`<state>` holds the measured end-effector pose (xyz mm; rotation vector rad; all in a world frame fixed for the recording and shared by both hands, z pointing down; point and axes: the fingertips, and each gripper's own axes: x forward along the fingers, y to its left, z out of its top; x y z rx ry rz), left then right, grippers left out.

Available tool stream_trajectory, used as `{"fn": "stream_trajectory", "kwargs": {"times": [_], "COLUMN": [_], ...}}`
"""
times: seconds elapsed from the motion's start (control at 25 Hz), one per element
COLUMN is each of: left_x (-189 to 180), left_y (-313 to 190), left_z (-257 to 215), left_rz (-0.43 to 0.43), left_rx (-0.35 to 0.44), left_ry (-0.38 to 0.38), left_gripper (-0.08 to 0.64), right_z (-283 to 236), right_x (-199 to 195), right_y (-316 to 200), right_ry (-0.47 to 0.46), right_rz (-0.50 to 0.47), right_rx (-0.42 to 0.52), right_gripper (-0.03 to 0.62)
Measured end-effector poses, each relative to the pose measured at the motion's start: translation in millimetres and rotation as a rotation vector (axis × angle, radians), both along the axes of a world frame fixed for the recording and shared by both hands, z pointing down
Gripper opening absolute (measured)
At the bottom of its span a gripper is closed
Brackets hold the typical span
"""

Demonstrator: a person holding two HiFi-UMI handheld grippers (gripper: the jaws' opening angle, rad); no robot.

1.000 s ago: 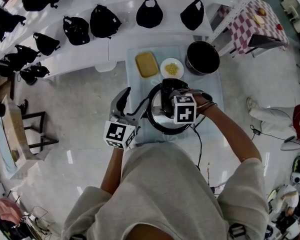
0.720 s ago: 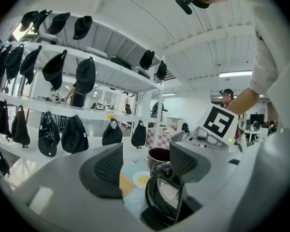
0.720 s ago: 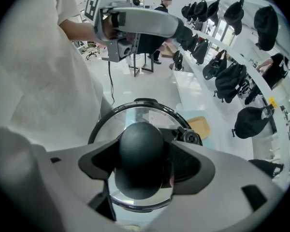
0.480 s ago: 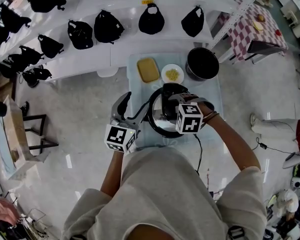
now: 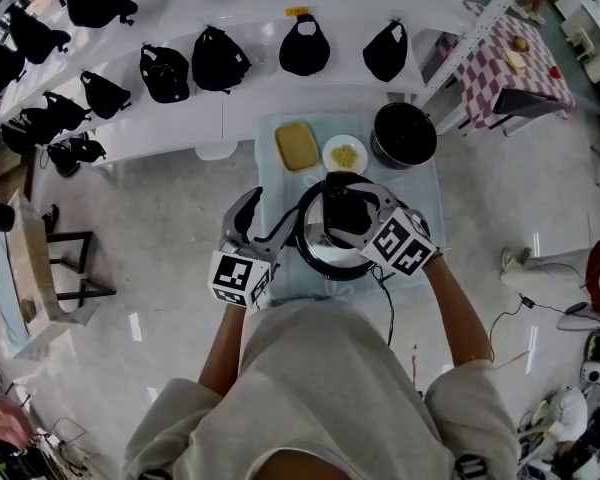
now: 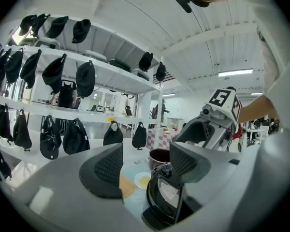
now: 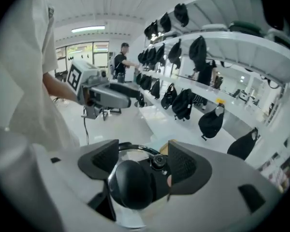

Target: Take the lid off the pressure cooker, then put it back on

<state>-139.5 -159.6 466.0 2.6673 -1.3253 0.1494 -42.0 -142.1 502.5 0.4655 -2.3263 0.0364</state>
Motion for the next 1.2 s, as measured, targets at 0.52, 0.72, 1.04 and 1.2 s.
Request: {"fn": "stream_trajectory", "kwargs": {"times": [0.52,0.72,1.04,1.2], "left_x": [-13,-21,-26,-27], "left_y": [-11,-9,-8,-9], "left_z": [-19,-21,-20,-19], "left_rz": [-0.033,-0.075,-0.103,-0.105], "left_rx": [0.039,0.054,0.062,0.059], "left_ry": [-0.018,-0.016,-0.029,-0.032], "left_gripper": [0.286,0.059,0.008,0.008], "right_z": [-86,-85,-83,-77], "right_x": [60,76,76,76], "right_y": [-35,-31,-29,-28], "right_ry": [-0.56,-0.572,-0.568,-0.551], "right_rz": [0.59,0.66,0.666,0.676], "right_rx": [0.284,0.307,0.342,0.332], "right_gripper": [0.224,0.016,0.001,0.0]}}
